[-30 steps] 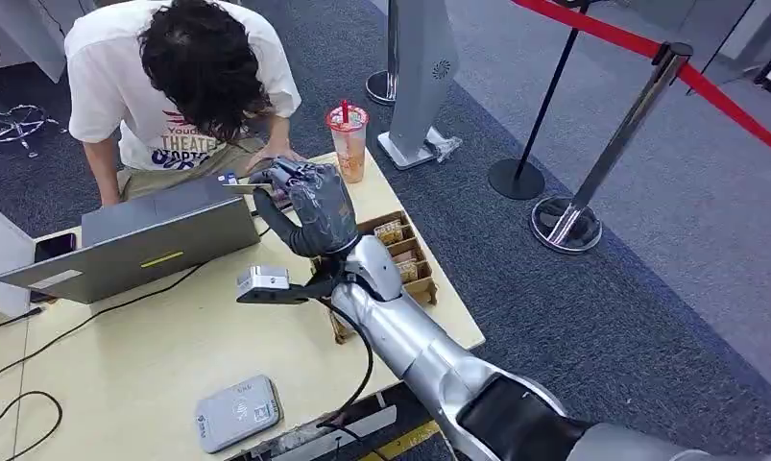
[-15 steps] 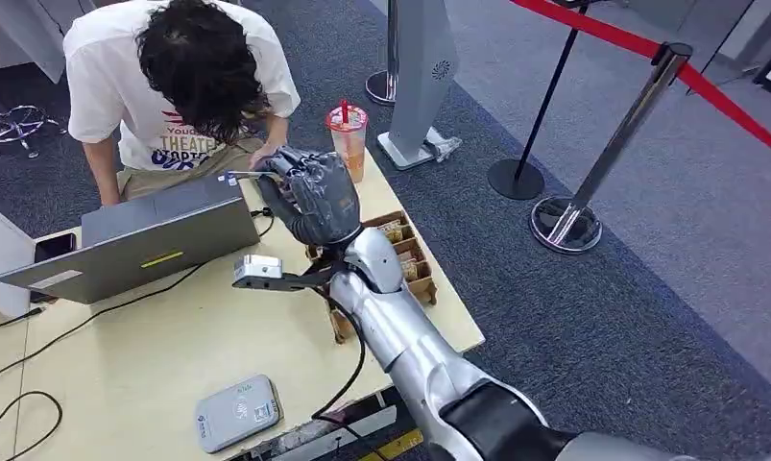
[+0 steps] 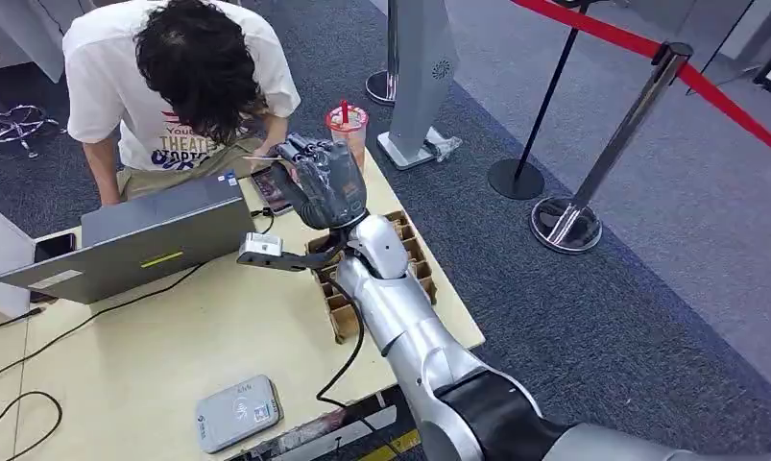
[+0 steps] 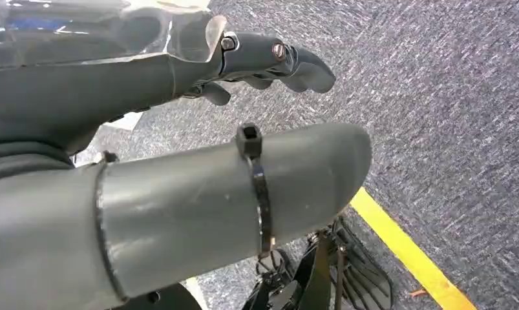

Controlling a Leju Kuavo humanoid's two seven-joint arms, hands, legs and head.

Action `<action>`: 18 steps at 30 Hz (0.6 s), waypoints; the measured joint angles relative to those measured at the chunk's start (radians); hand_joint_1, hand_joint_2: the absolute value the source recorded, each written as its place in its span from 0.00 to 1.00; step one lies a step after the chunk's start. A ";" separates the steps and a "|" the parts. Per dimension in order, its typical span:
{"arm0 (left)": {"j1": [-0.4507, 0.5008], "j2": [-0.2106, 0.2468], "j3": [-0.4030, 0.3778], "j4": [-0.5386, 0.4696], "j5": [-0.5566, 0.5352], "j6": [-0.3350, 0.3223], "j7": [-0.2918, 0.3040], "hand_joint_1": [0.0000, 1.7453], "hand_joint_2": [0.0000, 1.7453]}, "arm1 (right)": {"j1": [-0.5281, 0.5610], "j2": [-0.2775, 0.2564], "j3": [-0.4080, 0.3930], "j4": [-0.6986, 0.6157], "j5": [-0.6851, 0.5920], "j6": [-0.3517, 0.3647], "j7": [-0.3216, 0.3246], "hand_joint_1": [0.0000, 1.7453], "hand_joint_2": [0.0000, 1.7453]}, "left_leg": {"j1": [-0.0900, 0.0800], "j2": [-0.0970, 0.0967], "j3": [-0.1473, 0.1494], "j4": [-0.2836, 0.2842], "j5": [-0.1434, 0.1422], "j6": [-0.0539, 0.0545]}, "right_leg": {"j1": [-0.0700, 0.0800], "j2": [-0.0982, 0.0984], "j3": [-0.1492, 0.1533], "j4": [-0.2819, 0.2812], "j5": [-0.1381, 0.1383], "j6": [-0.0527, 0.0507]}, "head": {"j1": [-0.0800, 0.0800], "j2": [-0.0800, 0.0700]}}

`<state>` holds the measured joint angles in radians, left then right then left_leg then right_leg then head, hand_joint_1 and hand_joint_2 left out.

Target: Pass the card to the sensor for recognition and then transmit it.

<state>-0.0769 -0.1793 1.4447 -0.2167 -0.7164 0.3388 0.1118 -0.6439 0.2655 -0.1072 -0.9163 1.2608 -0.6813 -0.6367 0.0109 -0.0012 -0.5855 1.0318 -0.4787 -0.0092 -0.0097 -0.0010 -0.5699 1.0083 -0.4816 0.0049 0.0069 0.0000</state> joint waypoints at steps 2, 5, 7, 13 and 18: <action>0.000 0.000 0.000 0.000 -0.002 0.000 -0.002 0.00 0.00 | -0.006 0.001 -0.005 0.005 0.012 0.000 0.008 1.00 1.00 | 0.000 0.000 0.000 0.000 0.000 0.000 | 0.000 0.000 0.000 0.000 0.000 0.000 | 0.000 0.000; -0.001 0.000 0.000 0.000 -0.004 0.000 -0.006 0.00 0.00 | -0.013 0.001 -0.015 0.014 0.035 0.000 0.019 1.00 1.00 | 0.000 0.000 0.000 0.000 0.000 0.000 | 0.000 0.000 0.000 0.000 0.000 0.000 | 0.000 0.000; -0.001 0.000 0.000 0.000 -0.005 0.000 -0.008 0.00 0.00 | -0.014 0.001 -0.022 0.016 0.041 0.000 0.025 1.00 1.00 | 0.000 0.000 0.000 0.000 0.000 0.000 | 0.000 0.000 0.000 0.000 0.000 0.000 | 0.000 0.000; -0.002 0.000 0.000 0.000 -0.006 0.003 -0.010 0.00 0.00 | -0.021 0.001 -0.031 0.032 0.011 0.000 0.021 1.00 1.00 | 0.000 0.000 0.000 0.000 0.000 0.000 | 0.000 0.000 0.000 0.000 0.000 0.000 | 0.000 0.000; -0.003 0.000 0.000 0.000 -0.003 0.008 -0.013 0.00 0.00 | -0.048 0.002 -0.039 0.104 -0.116 0.000 -0.018 1.00 1.00 | 0.000 0.000 0.000 0.000 0.000 0.000 | 0.000 0.000 0.000 0.000 0.000 0.000 | 0.000 0.000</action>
<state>-0.0796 -0.1797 1.4446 -0.2167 -0.7195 0.3464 0.0992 -0.6920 0.2674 -0.1465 -0.8124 1.1447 -0.6813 -0.6543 0.0109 -0.0011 -0.5856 1.0318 -0.4787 -0.0092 -0.0097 -0.0009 -0.5698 1.0084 -0.4815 0.0048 0.0069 0.0000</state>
